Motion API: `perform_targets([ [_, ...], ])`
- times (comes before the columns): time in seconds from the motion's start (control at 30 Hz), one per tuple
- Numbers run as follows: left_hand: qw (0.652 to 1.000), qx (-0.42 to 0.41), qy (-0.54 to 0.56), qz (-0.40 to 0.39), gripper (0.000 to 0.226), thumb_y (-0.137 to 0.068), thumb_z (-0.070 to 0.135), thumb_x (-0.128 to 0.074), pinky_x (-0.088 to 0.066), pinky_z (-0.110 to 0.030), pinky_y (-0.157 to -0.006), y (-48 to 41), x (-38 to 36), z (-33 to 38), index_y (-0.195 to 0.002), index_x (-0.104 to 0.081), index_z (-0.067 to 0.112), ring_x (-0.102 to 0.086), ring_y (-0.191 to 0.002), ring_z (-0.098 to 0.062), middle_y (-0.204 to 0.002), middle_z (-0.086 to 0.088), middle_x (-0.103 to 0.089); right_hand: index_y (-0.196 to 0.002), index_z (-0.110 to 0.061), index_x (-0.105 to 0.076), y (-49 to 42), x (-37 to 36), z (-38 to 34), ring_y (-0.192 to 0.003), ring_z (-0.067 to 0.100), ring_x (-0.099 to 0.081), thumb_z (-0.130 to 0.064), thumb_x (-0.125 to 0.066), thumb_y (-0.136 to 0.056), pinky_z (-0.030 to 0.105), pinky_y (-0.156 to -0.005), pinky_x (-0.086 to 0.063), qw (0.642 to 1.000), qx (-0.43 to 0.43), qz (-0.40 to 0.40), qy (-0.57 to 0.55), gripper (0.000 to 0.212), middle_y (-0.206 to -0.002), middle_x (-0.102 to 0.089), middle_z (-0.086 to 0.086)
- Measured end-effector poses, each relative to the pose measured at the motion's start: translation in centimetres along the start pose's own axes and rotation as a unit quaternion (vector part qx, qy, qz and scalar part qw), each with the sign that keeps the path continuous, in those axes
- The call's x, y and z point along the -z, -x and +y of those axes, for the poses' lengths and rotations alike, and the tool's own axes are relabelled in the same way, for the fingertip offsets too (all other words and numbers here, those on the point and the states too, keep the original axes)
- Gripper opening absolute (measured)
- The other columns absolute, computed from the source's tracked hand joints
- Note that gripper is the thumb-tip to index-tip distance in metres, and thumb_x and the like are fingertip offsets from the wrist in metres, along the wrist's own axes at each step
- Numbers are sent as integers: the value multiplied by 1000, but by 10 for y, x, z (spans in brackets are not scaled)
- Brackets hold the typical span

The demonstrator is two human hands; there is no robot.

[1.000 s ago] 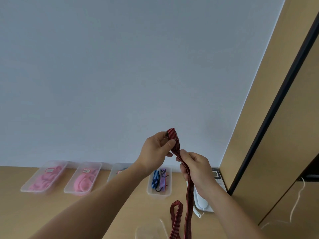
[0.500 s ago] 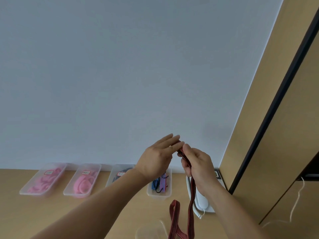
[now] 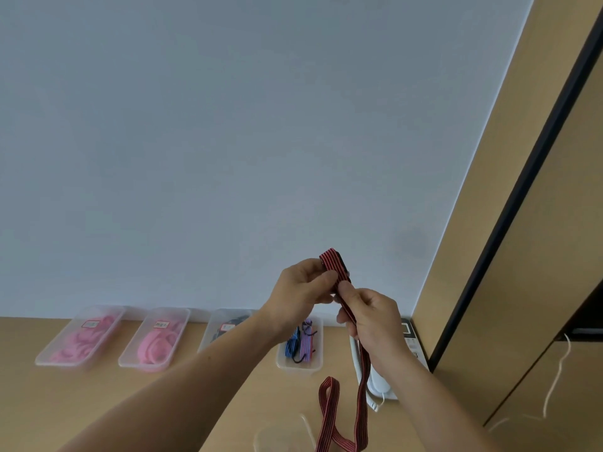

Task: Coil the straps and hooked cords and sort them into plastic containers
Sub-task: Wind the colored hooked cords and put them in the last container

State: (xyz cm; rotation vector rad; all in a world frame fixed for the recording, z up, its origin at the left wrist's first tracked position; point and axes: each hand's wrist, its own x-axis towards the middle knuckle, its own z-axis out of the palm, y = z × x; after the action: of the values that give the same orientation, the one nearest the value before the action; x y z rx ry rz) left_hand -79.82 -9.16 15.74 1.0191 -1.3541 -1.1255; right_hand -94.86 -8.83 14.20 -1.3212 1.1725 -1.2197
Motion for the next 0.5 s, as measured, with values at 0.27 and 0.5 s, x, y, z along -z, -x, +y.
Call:
perform_targets([
  [0.27,906,-236,-343,78,18,-98,19,-58,-55,-32,-79,2,2,0,-113,-67,15,-70,-84,-11,-92,5,-75,-69,-10,-72,1,5,-6,-40,16,-41,-43,-57,-95,24,-41,-34,999,-35,-26,-4,46,-53,-59,6],
  [0.5,791,-393,-467,42,28,-94,15,-50,-53,-34,-47,4,4,-5,-113,-67,4,-65,-57,-22,-77,2,-73,-81,-1,-69,5,2,-11,-43,12,-40,-72,-38,-84,19,-44,-34,998,-19,-60,-29,78,-56,-57,4],
])
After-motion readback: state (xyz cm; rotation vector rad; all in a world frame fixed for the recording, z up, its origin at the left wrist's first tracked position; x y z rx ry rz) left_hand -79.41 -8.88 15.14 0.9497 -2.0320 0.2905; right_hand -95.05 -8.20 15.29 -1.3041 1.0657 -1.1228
